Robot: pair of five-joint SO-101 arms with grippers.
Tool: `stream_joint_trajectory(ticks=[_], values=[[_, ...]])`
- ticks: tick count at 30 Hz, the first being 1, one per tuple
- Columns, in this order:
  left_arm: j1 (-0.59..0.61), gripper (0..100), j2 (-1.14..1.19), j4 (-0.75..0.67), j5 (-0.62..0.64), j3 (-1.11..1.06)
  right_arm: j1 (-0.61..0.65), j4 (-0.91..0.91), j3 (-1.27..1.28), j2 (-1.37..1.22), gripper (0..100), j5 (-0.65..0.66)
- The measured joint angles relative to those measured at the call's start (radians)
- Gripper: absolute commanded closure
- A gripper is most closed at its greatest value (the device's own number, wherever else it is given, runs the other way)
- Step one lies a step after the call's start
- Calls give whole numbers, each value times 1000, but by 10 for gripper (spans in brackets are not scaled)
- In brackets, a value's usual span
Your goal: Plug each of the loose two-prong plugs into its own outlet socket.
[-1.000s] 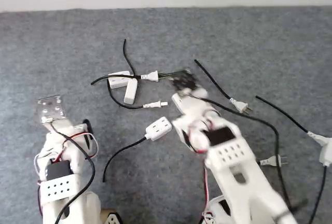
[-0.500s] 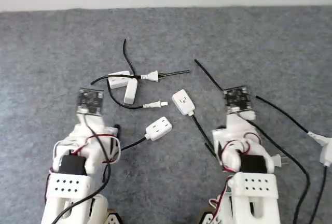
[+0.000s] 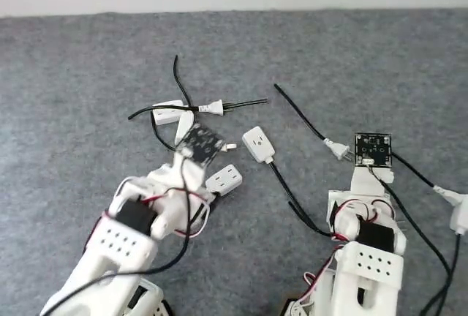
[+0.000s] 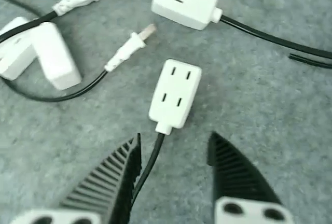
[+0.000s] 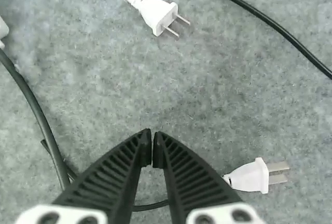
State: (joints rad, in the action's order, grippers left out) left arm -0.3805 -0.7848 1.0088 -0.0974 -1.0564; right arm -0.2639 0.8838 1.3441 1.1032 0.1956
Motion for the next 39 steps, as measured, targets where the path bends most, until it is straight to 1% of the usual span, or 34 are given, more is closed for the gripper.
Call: stream_joint_trajectory(ticks=[3,7,10,14,17,20,22,24,26,30,35,37,39], values=[[-26,761,147,0,-21,77,-55,-18,0,0,990,0],[-69,761,322,0,-146,147,-75,-49,0,0,990,0],[-72,761,430,-12,-163,193,-75,-55,0,0,990,0],[-71,761,554,-81,-169,256,-75,-55,0,0,990,0],[-44,761,652,-126,-172,311,-75,-55,0,0,990,0],[-8,761,747,-133,-244,376,-75,-55,0,0,990,0],[18,761,812,-133,-265,417,-75,-55,0,0,990,0],[38,774,864,-132,-269,456,-75,-55,0,0,990,0],[43,822,890,-114,-272,488,-75,-55,0,0,990,0],[25,988,921,-101,-275,506,-69,-87,29,0,990,0],[-26,988,961,-94,-265,532,-68,-103,32,0,990,0],[-35,988,970,-69,-207,548,-68,-103,32,0,990,0],[-49,988,977,-25,-92,575,-68,-103,32,0,990,0]])
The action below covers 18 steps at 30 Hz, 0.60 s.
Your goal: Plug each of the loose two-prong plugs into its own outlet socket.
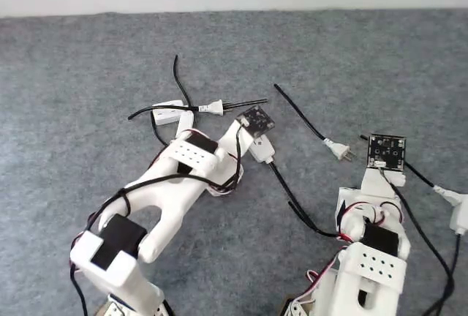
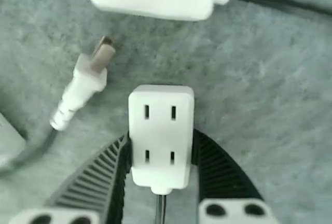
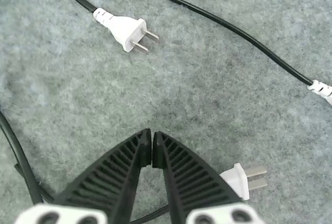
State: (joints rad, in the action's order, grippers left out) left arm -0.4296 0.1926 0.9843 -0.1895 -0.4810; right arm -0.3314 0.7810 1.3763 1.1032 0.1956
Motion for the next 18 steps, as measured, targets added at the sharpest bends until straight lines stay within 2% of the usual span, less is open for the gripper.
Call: stream_joint_trajectory(ticks=[5,7,14,18], values=[[-23,988,3,135,402,43,0,0,0,0,990,0],[-25,988,5,207,517,81,0,0,0,0,990,0],[-31,988,6,446,776,249,0,0,0,0,990,0],[2,988,14,465,882,269,0,0,0,0,990,0]])
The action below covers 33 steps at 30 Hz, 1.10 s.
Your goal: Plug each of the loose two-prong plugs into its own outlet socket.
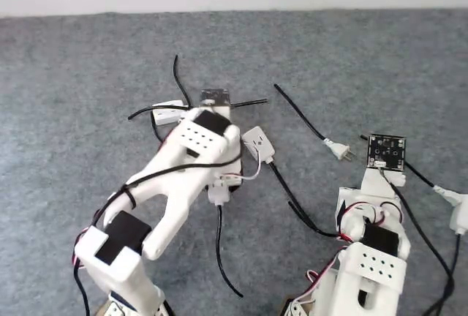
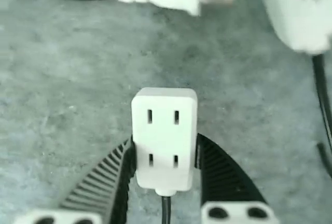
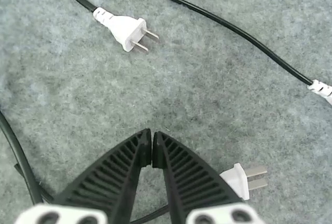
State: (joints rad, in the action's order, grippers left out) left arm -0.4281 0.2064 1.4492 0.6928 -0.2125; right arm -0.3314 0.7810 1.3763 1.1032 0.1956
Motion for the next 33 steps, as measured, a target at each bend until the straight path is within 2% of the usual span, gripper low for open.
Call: stream_joint_trajectory(ticks=[6,14,18,23,33], values=[[0,988,0,-51,17,-29,0,0,0,0,990,0],[0,979,2,-258,17,-186,20,0,0,0,990,0],[-3,870,-12,-350,2,-247,20,0,0,0,990,0],[2,726,3,-354,-12,-249,20,0,0,0,990,0],[-32,721,6,-313,-12,-259,21,0,0,0,990,0]])
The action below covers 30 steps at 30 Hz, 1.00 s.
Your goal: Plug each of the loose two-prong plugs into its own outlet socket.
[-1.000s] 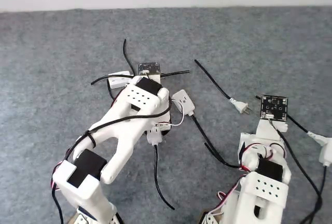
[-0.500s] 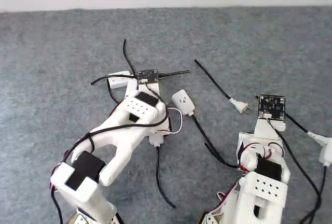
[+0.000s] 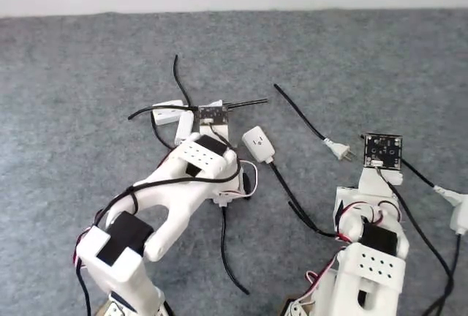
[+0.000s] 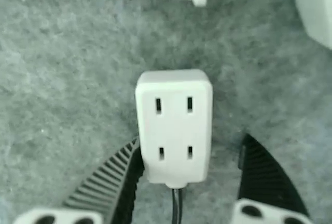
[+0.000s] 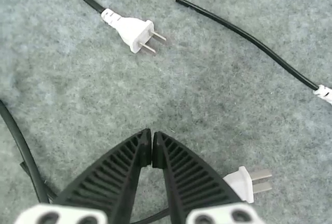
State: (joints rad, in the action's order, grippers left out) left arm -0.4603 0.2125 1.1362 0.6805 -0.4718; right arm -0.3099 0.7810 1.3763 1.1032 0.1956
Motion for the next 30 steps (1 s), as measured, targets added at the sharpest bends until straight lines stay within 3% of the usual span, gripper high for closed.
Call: stream_joint_trajectory(ticks=[5,10,14,22,30], values=[[-6,720,-57,35,-37,-11,0,0,0,0,990,0],[-6,721,-255,38,-60,-121,0,0,0,0,990,0],[-2,731,-419,-18,-147,-252,0,0,0,0,990,0],[75,994,-614,-144,-305,-477,0,0,0,0,990,0],[181,987,-637,-207,-342,-535,-21,55,-3,0,989,-77]])
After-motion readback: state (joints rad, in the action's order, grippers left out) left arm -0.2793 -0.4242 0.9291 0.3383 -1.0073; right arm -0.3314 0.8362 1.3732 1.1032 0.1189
